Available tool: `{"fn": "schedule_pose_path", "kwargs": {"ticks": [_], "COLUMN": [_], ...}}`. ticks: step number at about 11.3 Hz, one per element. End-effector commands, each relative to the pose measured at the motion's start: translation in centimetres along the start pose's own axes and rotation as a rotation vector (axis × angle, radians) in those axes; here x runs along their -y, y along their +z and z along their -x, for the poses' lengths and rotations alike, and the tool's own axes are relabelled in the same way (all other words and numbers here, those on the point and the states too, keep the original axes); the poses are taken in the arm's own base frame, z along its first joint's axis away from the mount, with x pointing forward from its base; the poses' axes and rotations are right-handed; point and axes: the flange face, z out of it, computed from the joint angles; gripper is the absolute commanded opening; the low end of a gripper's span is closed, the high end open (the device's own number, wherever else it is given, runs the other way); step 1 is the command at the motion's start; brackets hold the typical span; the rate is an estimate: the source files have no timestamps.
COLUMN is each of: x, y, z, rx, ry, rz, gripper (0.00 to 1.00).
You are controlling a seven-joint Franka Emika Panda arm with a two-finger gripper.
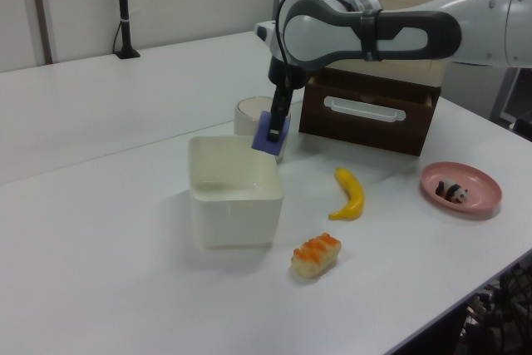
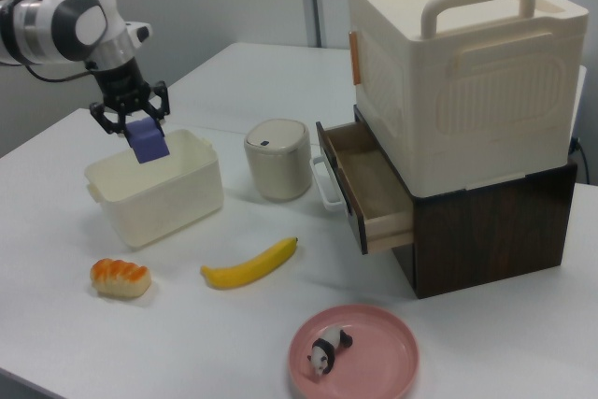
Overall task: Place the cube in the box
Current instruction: 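Lift the purple cube and carry it over the cream box, then open the gripper to drop the cube into the box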
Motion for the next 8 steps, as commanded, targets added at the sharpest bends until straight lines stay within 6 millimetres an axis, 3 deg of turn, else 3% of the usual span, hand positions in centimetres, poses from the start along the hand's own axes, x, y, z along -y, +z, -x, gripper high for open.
{"fn": "schedule_pose_path", "kwargs": {"ticks": [1, 2, 3, 8], "x": [2.4, 2.7, 2.7, 2.8], "y": [-1.1, -1.2, -1.4, -2.5], "z": [-2.5, -2.6, -2.7, -3.1], "rx": [-0.044, -0.047, -0.057, -0.103], "ry": [-0.034, -0.038, -0.03, 0.056], "rz": [-0.007, -0.008, -0.019, -0.06], "gripper": [0.18, 0.3, 0.99, 1.0]}}
